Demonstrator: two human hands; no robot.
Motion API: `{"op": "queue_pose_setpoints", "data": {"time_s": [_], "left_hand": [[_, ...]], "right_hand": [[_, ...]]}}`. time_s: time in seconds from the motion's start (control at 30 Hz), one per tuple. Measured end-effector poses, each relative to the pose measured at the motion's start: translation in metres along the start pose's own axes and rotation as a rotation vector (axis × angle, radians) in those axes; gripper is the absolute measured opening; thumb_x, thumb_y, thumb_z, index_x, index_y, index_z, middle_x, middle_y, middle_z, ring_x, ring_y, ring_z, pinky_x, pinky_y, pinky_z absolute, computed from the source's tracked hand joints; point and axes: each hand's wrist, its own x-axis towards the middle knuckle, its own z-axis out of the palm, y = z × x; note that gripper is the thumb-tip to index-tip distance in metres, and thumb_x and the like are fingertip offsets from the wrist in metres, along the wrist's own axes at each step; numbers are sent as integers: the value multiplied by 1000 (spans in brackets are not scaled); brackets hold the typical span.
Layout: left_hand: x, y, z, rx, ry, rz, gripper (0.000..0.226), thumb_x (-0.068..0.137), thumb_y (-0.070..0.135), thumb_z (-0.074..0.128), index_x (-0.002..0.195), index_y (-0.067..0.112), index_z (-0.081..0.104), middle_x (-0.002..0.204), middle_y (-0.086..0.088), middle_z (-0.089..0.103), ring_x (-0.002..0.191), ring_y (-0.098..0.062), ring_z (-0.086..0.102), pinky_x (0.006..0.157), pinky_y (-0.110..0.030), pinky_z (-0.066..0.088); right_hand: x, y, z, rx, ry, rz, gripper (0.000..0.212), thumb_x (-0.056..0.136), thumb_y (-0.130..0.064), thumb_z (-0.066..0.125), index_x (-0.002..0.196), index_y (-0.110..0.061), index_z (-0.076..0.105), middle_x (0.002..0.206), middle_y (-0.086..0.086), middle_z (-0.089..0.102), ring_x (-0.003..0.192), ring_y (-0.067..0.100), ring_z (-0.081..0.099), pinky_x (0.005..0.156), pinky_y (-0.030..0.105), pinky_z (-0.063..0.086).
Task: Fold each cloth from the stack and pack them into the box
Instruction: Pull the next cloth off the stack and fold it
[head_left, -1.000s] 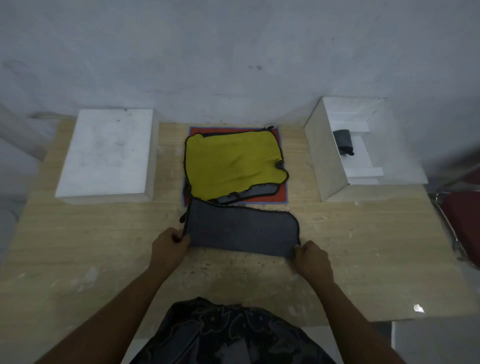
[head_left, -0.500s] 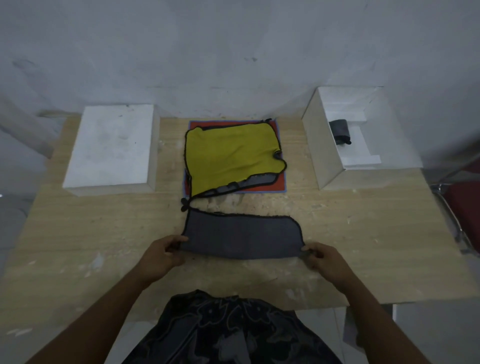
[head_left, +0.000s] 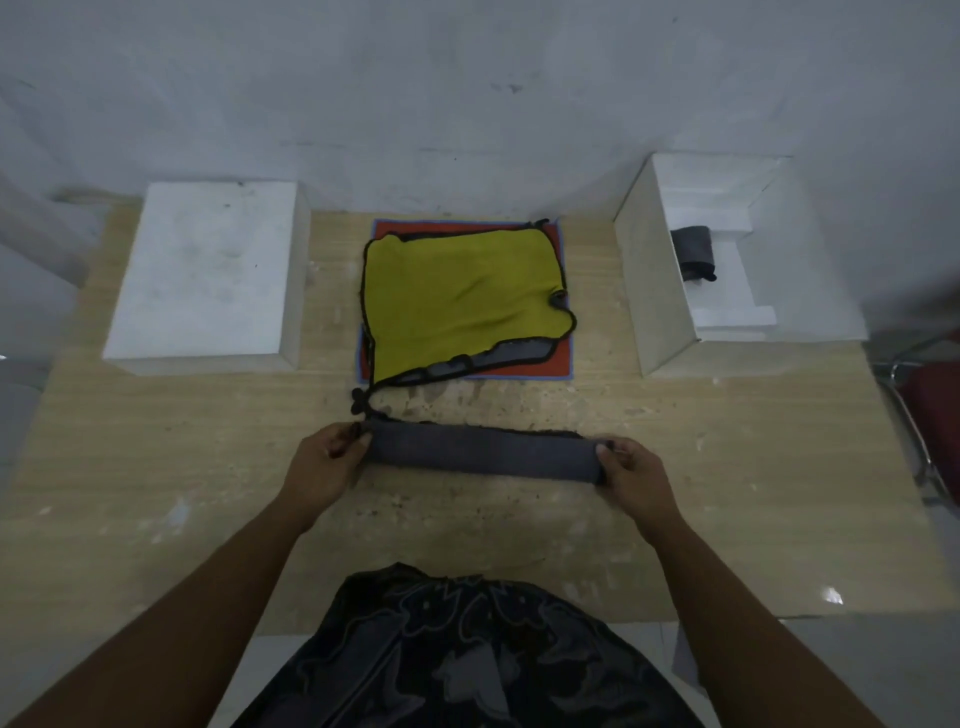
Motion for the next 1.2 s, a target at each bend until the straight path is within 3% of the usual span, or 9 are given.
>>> {"op": "queue_pose_setpoints", "data": {"time_s": [0.1, 0.27, 0.4, 0.6, 0.73, 0.8, 0.9, 1.1, 1.2], "left_hand": [[5, 8, 6, 6, 58, 15, 33, 95, 23, 55, 124, 6, 60, 107, -13, 66, 96, -33, 62, 91, -47, 51], [6, 12, 11, -24, 122, 26, 30, 94, 18, 56, 119, 2, 62, 106, -15, 65, 86, -23, 57, 79, -33, 45], [9, 8, 10, 35, 121, -34, 33, 94, 22, 57, 120, 2, 61, 114, -17, 66, 98, -34, 60, 85, -38, 48], [9, 13, 19, 197, 75, -95, 41, 86, 29, 68, 118, 4, 56, 104, -12, 61, 92, -29, 57, 75, -35, 40], [14, 17, 21, 153, 46, -200, 52, 82, 24, 73, 125, 4, 50, 120, -14, 58, 104, -33, 56, 84, -41, 46], [17, 20, 20, -7, 37, -286, 54, 80, 19, 75, 125, 1, 52, 121, -15, 59, 107, -36, 58, 92, -46, 49], [17, 25, 17, -103, -45, -280, 34, 86, 16, 69, 115, -2, 62, 106, -13, 61, 94, -32, 58, 88, -40, 49], [15, 15, 3, -171, -103, -194, 31, 89, 26, 65, 115, 9, 65, 119, -12, 66, 104, -30, 62, 98, -48, 49], [9, 9, 2, -146, -63, -151, 32, 88, 22, 65, 115, 5, 65, 112, -12, 67, 94, -27, 62, 91, -42, 51]], "right_hand": [[5, 0, 2, -145, 40, -64, 19, 94, -20, 54, 100, -7, 67, 89, 14, 69, 82, 29, 64, 70, 36, 49], [4, -5, 8, -253, 101, -114, 20, 95, -21, 52, 103, -10, 67, 93, 11, 70, 80, 18, 57, 69, 24, 37], [0, -8, 10, -253, 170, -109, 22, 95, -22, 53, 105, -9, 67, 97, 14, 71, 89, 27, 64, 72, 22, 37], [3, -15, 22, -467, 26, -13, 44, 85, -35, 64, 115, -5, 54, 106, 18, 60, 93, 34, 60, 70, 32, 46], [2, -24, 23, -363, -20, 164, 45, 80, -25, 72, 113, -3, 51, 99, 14, 58, 90, 31, 57, 67, 28, 40], [3, -24, 20, -362, -42, 199, 35, 78, -26, 74, 98, -3, 55, 84, 10, 56, 75, 24, 53, 58, 27, 38], [5, -24, 16, -346, -113, 204, 29, 79, -27, 73, 71, -6, 55, 63, 9, 51, 57, 21, 49, 48, 27, 35], [5, -31, 10, 89, -140, 227, 10, 84, -16, 70, 81, -10, 62, 96, 19, 69, 86, 32, 67, 72, 38, 56], [11, -29, 6, -56, -70, 184, 11, 82, -19, 72, 78, -13, 64, 90, 15, 69, 84, 30, 66, 73, 40, 55]]}}
